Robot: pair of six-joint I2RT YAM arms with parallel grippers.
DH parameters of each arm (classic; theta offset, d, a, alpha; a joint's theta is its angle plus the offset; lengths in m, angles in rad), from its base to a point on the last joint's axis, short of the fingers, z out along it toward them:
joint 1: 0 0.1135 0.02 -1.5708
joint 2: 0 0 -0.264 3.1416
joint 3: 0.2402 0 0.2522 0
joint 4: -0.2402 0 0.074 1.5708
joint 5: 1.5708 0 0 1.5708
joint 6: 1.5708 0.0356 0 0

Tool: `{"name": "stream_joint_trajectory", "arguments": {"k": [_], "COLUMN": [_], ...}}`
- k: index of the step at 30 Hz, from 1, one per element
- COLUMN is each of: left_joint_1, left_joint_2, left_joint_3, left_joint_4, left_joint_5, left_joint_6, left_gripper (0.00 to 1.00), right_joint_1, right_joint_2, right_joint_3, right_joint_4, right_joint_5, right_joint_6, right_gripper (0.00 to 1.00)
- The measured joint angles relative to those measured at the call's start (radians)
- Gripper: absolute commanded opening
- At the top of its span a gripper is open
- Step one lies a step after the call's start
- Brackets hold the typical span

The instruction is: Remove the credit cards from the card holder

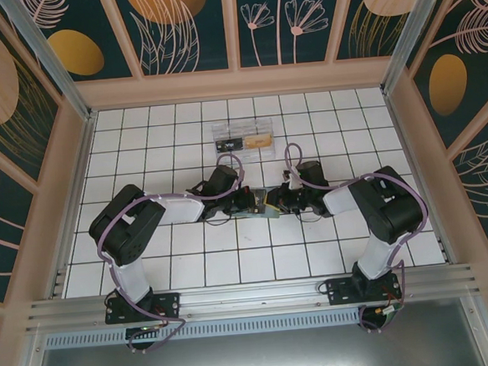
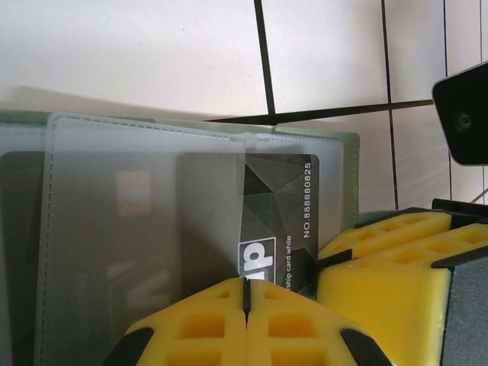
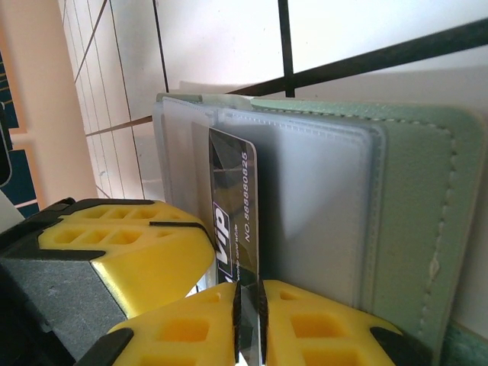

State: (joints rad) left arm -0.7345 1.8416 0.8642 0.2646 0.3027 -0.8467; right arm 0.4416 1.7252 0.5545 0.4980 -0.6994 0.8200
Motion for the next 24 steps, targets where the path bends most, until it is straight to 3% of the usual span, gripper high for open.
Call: {"name": "stream_joint_trajectory", "arguments": {"k": [4, 11, 18, 24], "left_joint_1": [0.000, 0.000, 0.000, 0.000], "left_joint_2": [0.000, -0.002, -0.071, -0.179], "left_joint_3": [-0.002, -0.005, -0.011, -0.011], "left_joint_4": [0.005, 0.009, -0.008, -0.013], "left_joint_5": [0.000, 0.000, -0.011, -0.032], "left_joint_6": [-0.003, -0.006, -0.015, -0.017], "left_gripper": [0.05, 0.12, 0.48, 0.57], "right_joint_1": [0.004, 0.005, -0.029, -0.057], "right_joint_2": [0.016, 0.018, -0.056, -0.186], "right_joint_3": [0.008, 0.009, -0.046, -0.084], "right_joint_4": [0.000, 0.001, -0.004, -0.065], "right_joint_5": [-0.002, -0.002, 0.000, 0.016], "right_joint_6": [0.000, 0.002, -0.003, -0.034], "right_gripper": [0.00, 0.00, 0.00, 0.00]}}
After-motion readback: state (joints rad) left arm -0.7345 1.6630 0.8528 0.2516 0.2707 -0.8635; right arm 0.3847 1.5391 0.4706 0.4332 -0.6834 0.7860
